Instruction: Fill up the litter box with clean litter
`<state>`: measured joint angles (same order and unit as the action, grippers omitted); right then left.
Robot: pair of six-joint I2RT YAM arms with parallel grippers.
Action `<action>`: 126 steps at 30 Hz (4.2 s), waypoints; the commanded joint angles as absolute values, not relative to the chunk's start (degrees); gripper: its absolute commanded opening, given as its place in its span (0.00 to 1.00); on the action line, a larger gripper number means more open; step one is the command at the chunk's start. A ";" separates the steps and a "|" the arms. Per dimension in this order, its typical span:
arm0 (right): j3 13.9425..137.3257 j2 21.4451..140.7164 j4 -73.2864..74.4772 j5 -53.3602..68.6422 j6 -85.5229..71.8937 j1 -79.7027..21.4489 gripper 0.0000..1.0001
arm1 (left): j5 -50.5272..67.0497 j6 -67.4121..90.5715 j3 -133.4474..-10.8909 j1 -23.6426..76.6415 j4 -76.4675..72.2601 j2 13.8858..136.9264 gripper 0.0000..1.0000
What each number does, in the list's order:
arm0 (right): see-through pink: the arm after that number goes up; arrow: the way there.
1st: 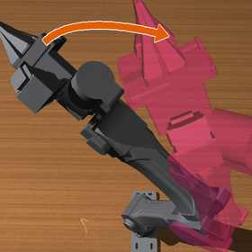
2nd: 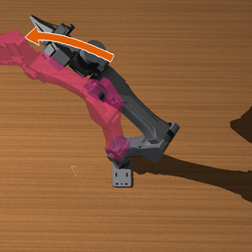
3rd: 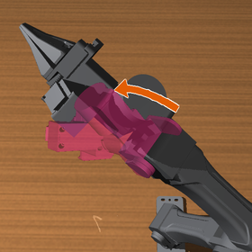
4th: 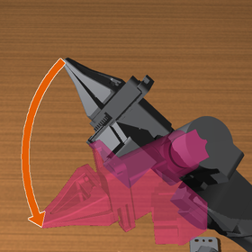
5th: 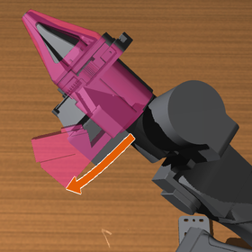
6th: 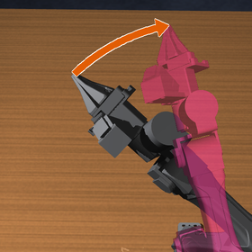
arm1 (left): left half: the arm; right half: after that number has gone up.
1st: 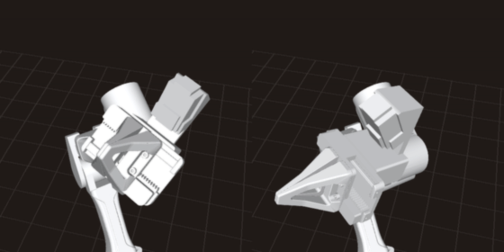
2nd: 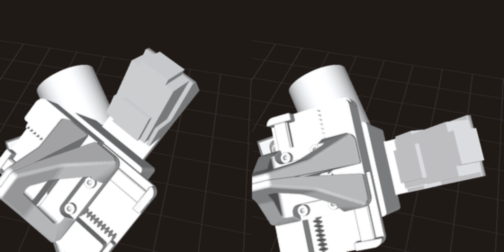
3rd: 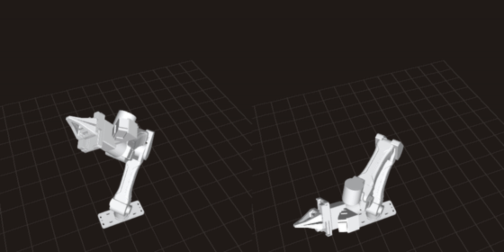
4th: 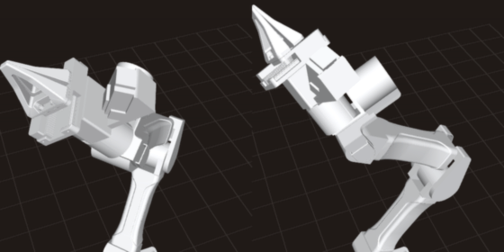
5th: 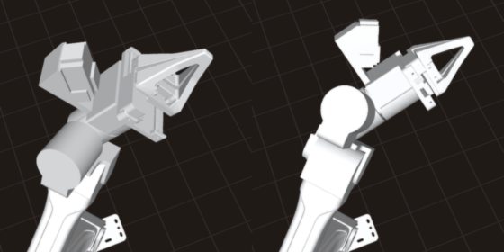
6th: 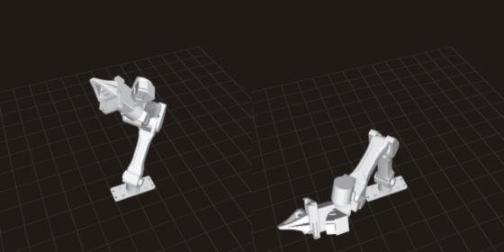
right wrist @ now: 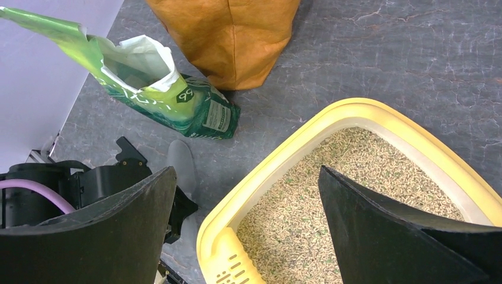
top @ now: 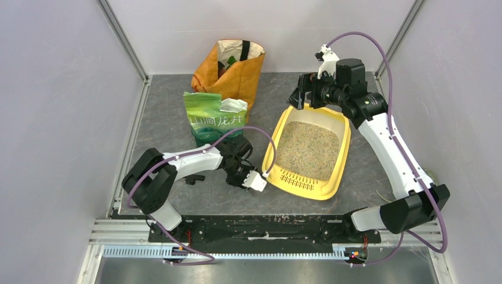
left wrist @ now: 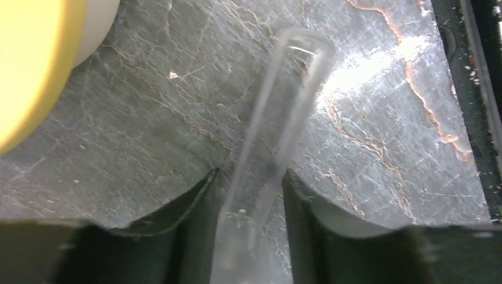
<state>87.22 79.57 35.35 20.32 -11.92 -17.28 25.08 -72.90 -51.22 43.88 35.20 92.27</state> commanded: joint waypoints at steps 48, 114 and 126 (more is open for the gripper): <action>75.85 57.13 48.97 52.18 45.73 -42.20 0.93 | 76.97 -46.76 -87.85 39.91 94.42 88.58 0.02; 82.79 69.99 22.86 48.33 -33.02 -23.85 0.00 | 31.46 -9.55 -96.41 20.15 50.39 65.13 0.90; 90.08 77.25 26.27 51.24 -38.50 -10.87 0.00 | 40.27 -42.66 -109.22 4.63 61.11 79.56 0.89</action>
